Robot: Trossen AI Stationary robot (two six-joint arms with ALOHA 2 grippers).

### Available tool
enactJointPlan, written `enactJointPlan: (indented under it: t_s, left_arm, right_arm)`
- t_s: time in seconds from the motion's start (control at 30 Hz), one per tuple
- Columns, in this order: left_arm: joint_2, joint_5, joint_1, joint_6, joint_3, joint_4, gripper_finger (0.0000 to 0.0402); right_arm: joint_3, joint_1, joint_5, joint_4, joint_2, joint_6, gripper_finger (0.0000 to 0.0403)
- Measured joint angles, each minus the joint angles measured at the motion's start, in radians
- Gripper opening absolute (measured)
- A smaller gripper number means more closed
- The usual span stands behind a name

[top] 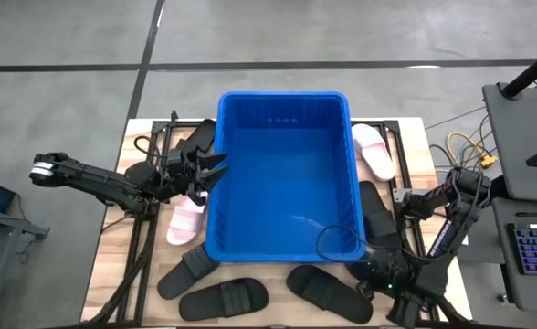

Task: Pick and place slides into bin
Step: Put the black slide into the blue bin

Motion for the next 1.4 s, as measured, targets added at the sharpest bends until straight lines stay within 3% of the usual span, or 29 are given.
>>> enactJointPlan:
  t_s: [0.57, 1.1, 1.4]
  left_arm:
    - [-0.001, 0.0, 0.0, 0.001, 0.012, 0.001, 0.0217]
    - [-0.003, 0.0, 0.0, 0.0, 0.018, 0.016, 0.0217]
    - [-0.003, 0.001, 0.0, 0.001, 0.018, 0.078, 0.0217]
  right_arm:
    - [0.335, 0.0, -0.006, -0.049, -0.011, -0.222, 0.0012]
    - [0.682, -0.03, 0.427, -0.127, -0.012, -0.533, 0.0011]
    - [0.9, -0.187, 0.492, -0.223, -0.016, -0.894, 0.0011]
